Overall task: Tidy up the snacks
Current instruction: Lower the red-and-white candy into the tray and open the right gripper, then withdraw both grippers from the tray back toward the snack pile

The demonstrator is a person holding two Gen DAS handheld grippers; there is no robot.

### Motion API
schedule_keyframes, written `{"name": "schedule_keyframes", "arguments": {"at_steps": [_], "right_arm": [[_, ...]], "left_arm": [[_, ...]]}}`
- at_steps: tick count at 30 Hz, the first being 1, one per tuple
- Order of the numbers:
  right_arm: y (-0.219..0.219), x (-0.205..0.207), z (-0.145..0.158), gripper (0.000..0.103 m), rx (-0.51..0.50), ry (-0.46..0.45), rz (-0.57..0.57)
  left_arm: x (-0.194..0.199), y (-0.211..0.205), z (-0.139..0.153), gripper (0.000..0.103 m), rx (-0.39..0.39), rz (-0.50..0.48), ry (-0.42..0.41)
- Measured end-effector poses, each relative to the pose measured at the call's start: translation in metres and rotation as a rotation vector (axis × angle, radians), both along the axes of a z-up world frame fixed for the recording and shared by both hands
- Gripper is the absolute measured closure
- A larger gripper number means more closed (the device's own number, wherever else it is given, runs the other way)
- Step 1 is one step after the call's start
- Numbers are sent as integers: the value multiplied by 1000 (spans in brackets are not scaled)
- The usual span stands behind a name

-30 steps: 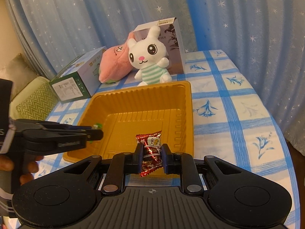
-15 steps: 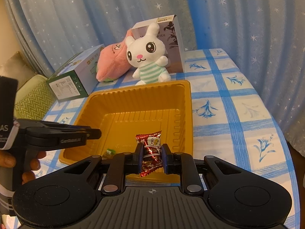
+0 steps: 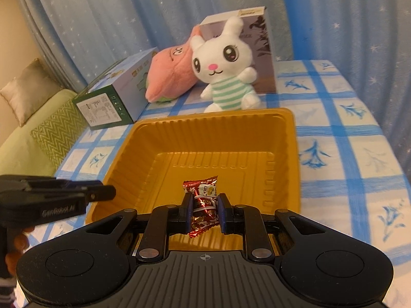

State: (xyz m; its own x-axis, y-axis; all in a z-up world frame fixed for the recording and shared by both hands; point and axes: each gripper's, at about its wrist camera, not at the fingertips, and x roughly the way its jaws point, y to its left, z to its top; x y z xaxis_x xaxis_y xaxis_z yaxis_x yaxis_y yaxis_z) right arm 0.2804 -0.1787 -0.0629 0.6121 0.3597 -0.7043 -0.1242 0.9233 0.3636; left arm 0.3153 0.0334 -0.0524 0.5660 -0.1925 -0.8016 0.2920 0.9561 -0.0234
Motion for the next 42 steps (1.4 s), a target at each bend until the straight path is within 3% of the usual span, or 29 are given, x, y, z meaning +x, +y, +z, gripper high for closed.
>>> {"name": "schedule_keyframes", "arguments": {"at_steps": [12, 16, 27, 42], "right_arm": [[8, 29, -11, 80, 28, 19, 22], [2, 18, -6, 46, 18, 5, 13], [-17, -33, 23, 39, 17, -40, 24], [-41, -119, 47, 34, -2, -49, 67]], "left_arm": [[0, 6, -5, 76, 1, 18, 11], [-6, 9, -1, 70, -4, 31, 4], [-46, 10, 26, 66, -38, 55, -33], [-147, 8, 44, 65, -38, 93, -34]]}}
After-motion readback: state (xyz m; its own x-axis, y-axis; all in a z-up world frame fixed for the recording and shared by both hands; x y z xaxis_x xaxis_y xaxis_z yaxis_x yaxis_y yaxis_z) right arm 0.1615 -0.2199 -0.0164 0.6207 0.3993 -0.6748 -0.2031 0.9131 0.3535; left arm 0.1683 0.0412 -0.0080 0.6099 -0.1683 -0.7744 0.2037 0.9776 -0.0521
